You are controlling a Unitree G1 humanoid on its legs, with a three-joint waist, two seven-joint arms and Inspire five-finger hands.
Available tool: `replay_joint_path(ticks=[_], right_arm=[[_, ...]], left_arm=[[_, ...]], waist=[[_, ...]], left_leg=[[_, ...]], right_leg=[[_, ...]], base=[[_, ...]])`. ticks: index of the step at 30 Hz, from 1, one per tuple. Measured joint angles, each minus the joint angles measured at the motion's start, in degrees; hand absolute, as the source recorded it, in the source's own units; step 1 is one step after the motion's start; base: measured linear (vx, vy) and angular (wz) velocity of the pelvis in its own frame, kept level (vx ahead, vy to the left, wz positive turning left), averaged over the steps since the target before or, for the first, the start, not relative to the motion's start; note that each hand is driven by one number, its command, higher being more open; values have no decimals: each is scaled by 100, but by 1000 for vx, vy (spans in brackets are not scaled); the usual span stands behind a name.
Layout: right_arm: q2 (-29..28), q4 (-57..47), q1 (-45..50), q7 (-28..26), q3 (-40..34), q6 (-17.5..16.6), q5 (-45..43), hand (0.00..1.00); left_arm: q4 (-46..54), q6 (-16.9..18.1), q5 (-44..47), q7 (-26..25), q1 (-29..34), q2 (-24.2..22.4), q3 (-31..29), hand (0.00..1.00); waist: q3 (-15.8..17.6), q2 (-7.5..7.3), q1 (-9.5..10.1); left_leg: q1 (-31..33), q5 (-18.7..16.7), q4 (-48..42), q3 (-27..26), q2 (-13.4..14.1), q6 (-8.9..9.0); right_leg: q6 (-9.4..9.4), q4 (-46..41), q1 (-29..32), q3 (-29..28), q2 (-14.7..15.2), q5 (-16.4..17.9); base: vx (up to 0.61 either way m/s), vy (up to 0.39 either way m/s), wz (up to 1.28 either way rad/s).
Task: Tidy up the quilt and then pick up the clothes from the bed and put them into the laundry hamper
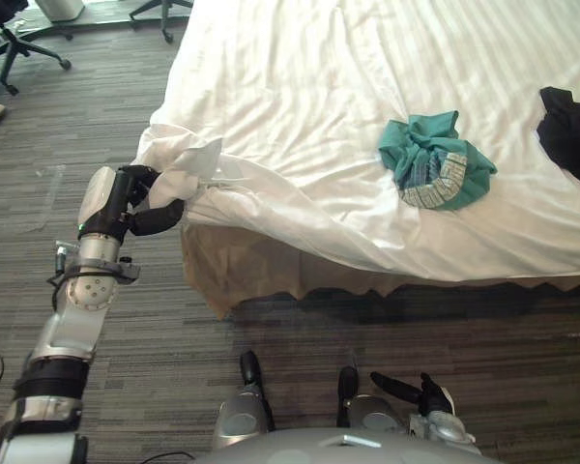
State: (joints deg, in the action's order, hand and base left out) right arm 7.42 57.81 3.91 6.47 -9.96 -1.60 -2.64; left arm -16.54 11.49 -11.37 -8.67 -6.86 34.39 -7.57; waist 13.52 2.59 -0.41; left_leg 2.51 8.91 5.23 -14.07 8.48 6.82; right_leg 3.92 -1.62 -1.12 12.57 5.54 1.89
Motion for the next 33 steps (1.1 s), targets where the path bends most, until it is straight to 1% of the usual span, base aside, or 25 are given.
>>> replay_joint_path(ticks=[2,3,5,6,8,9,10,12,13,14,16,17,18,19,21,22,23,24,25,27,28,29,30,31,33], right_arm=[[1,22,-4,-22,-4,5,-1,100],[2,58,-13,-54,-5,12,-3,100],[-11,103,-52,-89,-5,16,-7,100],[-44,106,-61,-91,-5,15,-27,100],[-72,154,-66,-89,-7,14,-103,100],[-72,189,-68,-87,-11,14,-106,100],[-74,250,-74,-88,-31,16,-107,100],[-110,385,-69,-85,-269,19,-174,100],[-112,458,-64,-86,-381,25,-277,100],[-122,561,-22,-86,-633,52,-338,100],[-117,701,65,-85,-1277,110,-525,100],[-171,742,174,-72,-1666,94,-710,100],[-196,751,193,1,-1792,67,-725,100],[-236,754,198,112,-1906,29,-727,100],[-446,710,198,617,-2095,-19,-1011,100],[-524,717,203,677,-2097,4,-1110,100],[-659,717,213,785,-2084,13,-1195,100],[-782,676,256,976,-2159,6,-1298,100],[-804,651,315,1242,-2146,-5,-1331,100],[-830,653,338,1518,-2164,-3,-1354,100],[-822,649,339,1580,-2245,-3,-1360,100],[-809,648,333,1616,-2308,-3,-1368,100],[-785,647,298,1674,-2434,2,-1443,100],[-732,638,218,1711,-2623,3,-1543,100],[-580,500,137,1717,-3057,17,-1864,100]], left_arm=[[-221,-3,18,4,104,-371,-162,100],[-589,-7,81,6,127,-753,-301,100],[-982,-10,258,5,128,-1101,-464,100],[-1371,-9,301,3,129,-1357,-621,100],[-1989,-38,432,-7,133,-1726,-939,100],[-2258,-96,435,-12,138,-1803,-1085,100],[-2655,-215,448,-45,179,-1905,-1406,100],[-3616,-633,514,-174,448,-2028,-2290,100],[-3869,-775,534,-226,596,-2051,-2572,100],[-4188,-940,657,-276,812,-2058,-2951,100],[-4489,-1134,858,-384,1314,-2095,-3464,100],[-4550,-1173,906,-460,1633,-2277,-3707,100],[-4567,-1169,910,-499,1752,-2391,-3792,100],[-4605,-1171,911,-526,1852,-2507,-3818,100],[-4741,-1186,914,-626,2022,-3027,-3734,100],[-4758,-1186,925,-627,2025,-3158,-3668,100],[-4769,-1187,961,-647,2026,-3329,-3496,100],[-4768,-1186,1057,-713,2027,-3547,-3232,100],[-4714,-1196,1180,-791,1978,-3640,-3075,100],[-4560,-1142,1120,-904,1890,-3568,-2687,100],[-4453,-1132,1121,-1023,1854,-3551,-2513,100],[-4435,-1128,1121,-1086,1846,-3537,-2405,100],[-4365,-1123,1125,-1128,1792,-3497,-2253,100],[-4298,-1112,1119,-1162,1740,-3479,-2044,100],[-4215,-1053,1087,-1175,1632,-3402,-1725,100]], waist=[[-11,-1,27],[-33,-9,27],[-83,-41,31],[-124,-83,36],[-176,-145,43],[-192,-159,45],[-208,-172,56],[-245,-186,79],[-251,-195,110],[-275,-230,186],[-330,-298,285],[-352,-326,363],[-365,-326,362],[-391,-321,359],[-476,-287,345],[-482,-287,345],[-486,-288,344],[-568,-287,312],[-642,-304,315],[-677,-321,318],[-715,-340,291],[-708,-325,273],[-723,-351,230],[-732,-341,161],[-742,-317,151]], left_leg=[[-76,-4,1,75,1,5],[-111,-12,1,188,11,16],[-105,-13,1,246,26,18],[-121,-15,1,260,31,20],[-223,-75,2,252,47,100],[-259,-83,2,241,46,109],[-306,-110,2,211,48,125],[-305,-141,2,179,54,143],[-303,-164,2,166,62,158],[-305,-183,2,142,68,162],[-331,-230,2,110,59,157],[-382,-263,5,103,32,142],[-400,-273,5,93,19,129],[-407,-276,6,70,7,124],[-433,-296,6,9,-23,98],[-458,-301,7,-17,-24,94],[-504,-337,7,-62,-19,70],[-503,-364,7,-121,-18,90],[-523,-374,7,-193,-10,91],[-613,-399,7,-336,25,105],[-654,-416,7,-419,33,112],[-671,-426,7,-451,31,117],[-690,-446,7,-498,24,111],[-690,-467,6,-552,15,108],[-695,-481,5,-737,11,104]], right_leg=[[2,0,-117,79,-18,59],[-6,-1,-220,189,-37,117],[-17,-2,-255,260,-55,153],[-17,-2,-288,275,-62,178],[0,-14,-382,268,-65,236],[4,-15,-412,262,-65,249],[0,-22,-438,239,-64,274],[2,-22,-438,229,-64,300],[7,-21,-440,225,-61,305],[5,-16,-444,218,-55,310],[5,54,-539,259,-51,311],[4,78,-605,264,-25,312],[5,78,-604,261,-10,313],[6,76,-600,251,5,314],[18,70,-600,193,41,306],[21,69,-601,175,45,303],[28,66,-606,137,47,299],[38,69,-591,117,62,299],[52,75,-580,89,69,332],[48,70,-585,-39,42,339],[52,70,-579,-100,40,336],[54,69,-578,-141,43,335],[59,69,-571,-193,52,332],[88,67,-529,-237,70,314],[134,64,-460,-414,87,247]], base=[[52,-53,26],[52,-67,36],[39,-50,24],[45,-45,7],[58,-41,-1],[61,-29,-8],[56,-26,-8],[54,-21,-1],[43,1,5],[29,8,6],[28,5,13],[9,10,10],[0,0,0],[-35,28,-9],[-60,41,-12],[-65,30,-14],[-71,17,-16],[-65,23,-21],[-50,21,-17],[-8,8,-32],[4,-3,-37],[14,8,-28],[24,22,-22],[37,35,-36],[93,31,-41]])
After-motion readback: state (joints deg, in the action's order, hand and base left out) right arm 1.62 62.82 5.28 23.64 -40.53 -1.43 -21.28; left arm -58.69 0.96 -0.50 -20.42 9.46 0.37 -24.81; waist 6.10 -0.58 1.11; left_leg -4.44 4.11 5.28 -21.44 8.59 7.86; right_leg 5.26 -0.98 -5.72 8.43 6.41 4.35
